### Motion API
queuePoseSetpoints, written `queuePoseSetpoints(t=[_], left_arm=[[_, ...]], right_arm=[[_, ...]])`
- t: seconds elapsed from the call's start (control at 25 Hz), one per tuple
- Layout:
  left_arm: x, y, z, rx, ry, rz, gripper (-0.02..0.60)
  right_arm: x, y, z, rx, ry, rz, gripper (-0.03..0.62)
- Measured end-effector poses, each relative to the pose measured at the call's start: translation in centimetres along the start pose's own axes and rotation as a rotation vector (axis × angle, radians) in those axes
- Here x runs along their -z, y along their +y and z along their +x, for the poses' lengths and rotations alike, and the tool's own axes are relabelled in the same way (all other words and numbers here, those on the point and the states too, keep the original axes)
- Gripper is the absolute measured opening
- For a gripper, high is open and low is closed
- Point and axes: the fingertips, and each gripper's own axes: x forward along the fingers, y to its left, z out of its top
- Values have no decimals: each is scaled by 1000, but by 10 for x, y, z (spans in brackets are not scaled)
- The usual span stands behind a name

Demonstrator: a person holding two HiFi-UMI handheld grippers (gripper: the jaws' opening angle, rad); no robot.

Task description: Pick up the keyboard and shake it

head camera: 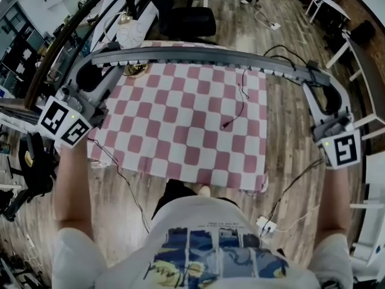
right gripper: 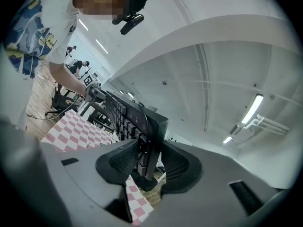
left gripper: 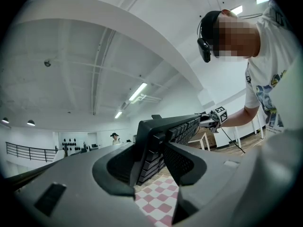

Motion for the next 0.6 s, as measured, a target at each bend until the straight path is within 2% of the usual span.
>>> queuePoseSetpoints(t=[0.6], left_arm=[[53, 16, 5, 35, 128, -148, 179]], right_arm=[[37, 29, 24, -82, 66, 183, 152]])
